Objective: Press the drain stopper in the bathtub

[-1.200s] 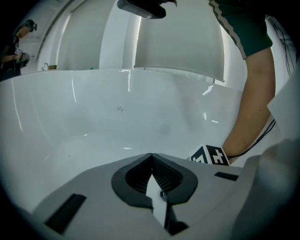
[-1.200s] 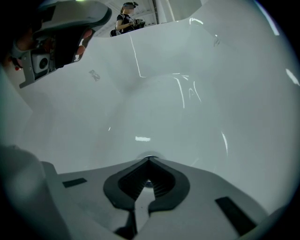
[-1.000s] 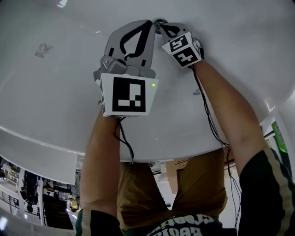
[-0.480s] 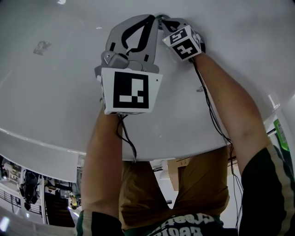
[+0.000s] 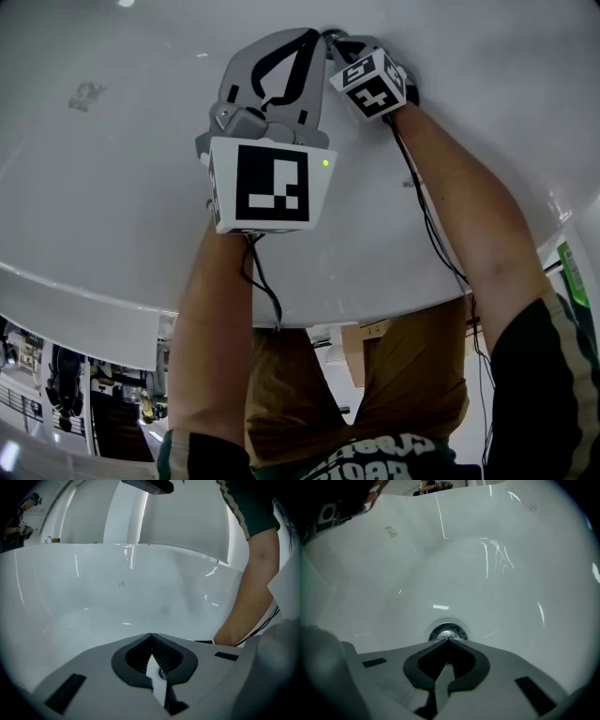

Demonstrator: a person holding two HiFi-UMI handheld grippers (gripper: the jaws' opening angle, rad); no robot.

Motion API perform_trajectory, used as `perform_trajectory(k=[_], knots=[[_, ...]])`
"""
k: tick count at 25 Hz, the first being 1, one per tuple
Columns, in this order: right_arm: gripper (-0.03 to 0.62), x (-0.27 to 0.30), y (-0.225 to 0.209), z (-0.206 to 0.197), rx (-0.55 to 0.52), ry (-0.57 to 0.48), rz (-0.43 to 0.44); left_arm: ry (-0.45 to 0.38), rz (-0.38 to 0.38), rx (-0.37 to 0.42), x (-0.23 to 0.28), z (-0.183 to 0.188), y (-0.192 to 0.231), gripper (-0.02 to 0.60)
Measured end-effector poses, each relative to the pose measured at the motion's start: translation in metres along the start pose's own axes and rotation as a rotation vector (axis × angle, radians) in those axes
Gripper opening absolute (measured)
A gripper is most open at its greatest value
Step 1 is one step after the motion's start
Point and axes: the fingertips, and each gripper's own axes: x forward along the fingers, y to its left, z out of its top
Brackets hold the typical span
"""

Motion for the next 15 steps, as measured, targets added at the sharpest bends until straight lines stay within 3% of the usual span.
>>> perform_trajectory(k=[9, 15], knots=[[0.008, 0.003, 0.003, 0.001, -0.060, 0.056, -0.024, 0.004, 0.003, -0.005, 0.000, -0.002, 0.002, 0.008], [0.006, 0.008, 0.006, -0.001, -0.249, 0.100, -0.067, 0.040, 0.005, -0.013, 0.002, -0.011, 0.003, 0.008]])
